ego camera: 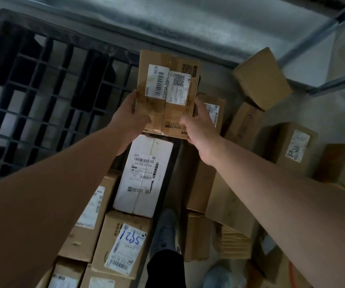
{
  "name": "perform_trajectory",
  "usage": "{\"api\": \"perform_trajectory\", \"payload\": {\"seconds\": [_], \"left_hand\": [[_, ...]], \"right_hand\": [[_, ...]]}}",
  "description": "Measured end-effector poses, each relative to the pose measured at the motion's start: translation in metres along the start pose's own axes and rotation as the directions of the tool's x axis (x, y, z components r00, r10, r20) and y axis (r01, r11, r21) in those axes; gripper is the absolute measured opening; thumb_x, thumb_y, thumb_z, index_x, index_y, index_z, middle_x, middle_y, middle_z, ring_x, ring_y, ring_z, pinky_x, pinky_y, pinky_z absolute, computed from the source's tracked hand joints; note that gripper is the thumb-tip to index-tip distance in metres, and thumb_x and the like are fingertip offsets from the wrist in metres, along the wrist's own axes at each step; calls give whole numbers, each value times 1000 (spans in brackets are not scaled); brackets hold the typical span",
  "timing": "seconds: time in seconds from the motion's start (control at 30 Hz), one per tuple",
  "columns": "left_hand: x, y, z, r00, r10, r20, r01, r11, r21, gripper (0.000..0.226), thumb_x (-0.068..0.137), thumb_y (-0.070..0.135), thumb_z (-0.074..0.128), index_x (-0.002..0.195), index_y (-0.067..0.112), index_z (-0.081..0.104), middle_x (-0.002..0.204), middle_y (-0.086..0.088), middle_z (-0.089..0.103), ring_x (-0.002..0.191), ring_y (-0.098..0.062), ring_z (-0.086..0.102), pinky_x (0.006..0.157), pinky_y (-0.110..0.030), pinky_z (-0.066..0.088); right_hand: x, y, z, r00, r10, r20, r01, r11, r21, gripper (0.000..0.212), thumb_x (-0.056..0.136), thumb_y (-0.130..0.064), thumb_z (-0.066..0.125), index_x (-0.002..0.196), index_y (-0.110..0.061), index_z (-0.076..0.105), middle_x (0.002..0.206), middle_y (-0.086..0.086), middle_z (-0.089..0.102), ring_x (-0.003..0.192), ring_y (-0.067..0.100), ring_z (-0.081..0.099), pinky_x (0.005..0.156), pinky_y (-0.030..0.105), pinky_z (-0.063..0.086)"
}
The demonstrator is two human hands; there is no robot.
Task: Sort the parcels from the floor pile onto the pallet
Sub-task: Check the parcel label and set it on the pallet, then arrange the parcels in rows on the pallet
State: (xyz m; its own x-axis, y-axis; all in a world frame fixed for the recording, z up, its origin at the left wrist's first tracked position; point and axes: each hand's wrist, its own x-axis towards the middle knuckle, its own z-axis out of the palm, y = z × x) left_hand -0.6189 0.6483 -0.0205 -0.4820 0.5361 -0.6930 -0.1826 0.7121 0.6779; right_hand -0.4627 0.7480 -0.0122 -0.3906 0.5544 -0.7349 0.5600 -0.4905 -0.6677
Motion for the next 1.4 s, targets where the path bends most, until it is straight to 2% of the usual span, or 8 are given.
{"api": "perform_trajectory", "payload": {"seconds": [0.33,0.47,0.7,0.87,1.03,1.1,1.17,1.4], "left_hand": [[45,-38,5,1000,-6,23,4,996,92,78,90,-1,50,152,46,40,135,13,65,126,-19,59,109,-53,46],[50,-48,8,998,-53,27,49,991,129,80,94,8,52,158,49,26,138,12,61,116,-11,61,90,-34,50],[53,-51,14,999,-19,25,14,982,189,31,103,40,51,125,59,38,85,38,54,92,7,49,96,-40,35],[45,-46,20,997,72,-12,-63,941,334,60,102,22,52,156,37,31,112,25,56,94,-1,54,77,-25,42],[4,-13,30,990,138,27,-129,812,569,73,102,32,57,164,30,19,170,6,18,150,-27,34,116,-46,39],[-23,11,38,983,171,65,-174,758,628,72,102,31,56,164,29,18,172,6,13,152,-28,30,118,-52,38],[-56,37,44,972,212,102,-223,691,687,72,101,31,56,163,29,20,172,5,12,153,-31,27,118,-56,36],[-197,117,73,929,303,214,-352,535,768,70,98,41,60,159,28,29,169,1,22,150,-37,31,118,-59,30]], "right_hand": [[50,31,13,994,107,-3,-107,990,95,75,104,-18,55,165,-44,19,142,-3,59,100,5,60,68,24,40],[54,46,17,992,125,23,-127,985,117,74,104,-20,57,165,-43,21,131,-8,63,101,4,61,84,29,44],[61,57,18,993,100,67,-104,992,67,58,105,-23,54,158,-41,39,129,-9,66,107,5,62,77,24,40],[49,60,18,998,48,50,-45,998,-44,42,105,-25,54,145,-38,54,117,-17,70,98,-8,62,71,15,43],[2,49,1,1000,-25,18,28,985,-171,28,105,-28,58,123,-47,47,70,-61,46,70,-42,39,53,-10,29],[-23,39,-12,998,-69,0,67,969,-239,42,105,-37,58,145,-39,48,106,-59,54,103,-35,47,82,-7,35],[-58,24,-27,995,-97,-10,90,954,-286,65,103,-49,56,161,-31,35,161,-20,42,149,3,36,118,26,30],[-200,-19,-102,988,-155,23,138,797,-589,69,103,-52,50,165,-37,22,173,1,19,160,28,17,127,51,26]]}}
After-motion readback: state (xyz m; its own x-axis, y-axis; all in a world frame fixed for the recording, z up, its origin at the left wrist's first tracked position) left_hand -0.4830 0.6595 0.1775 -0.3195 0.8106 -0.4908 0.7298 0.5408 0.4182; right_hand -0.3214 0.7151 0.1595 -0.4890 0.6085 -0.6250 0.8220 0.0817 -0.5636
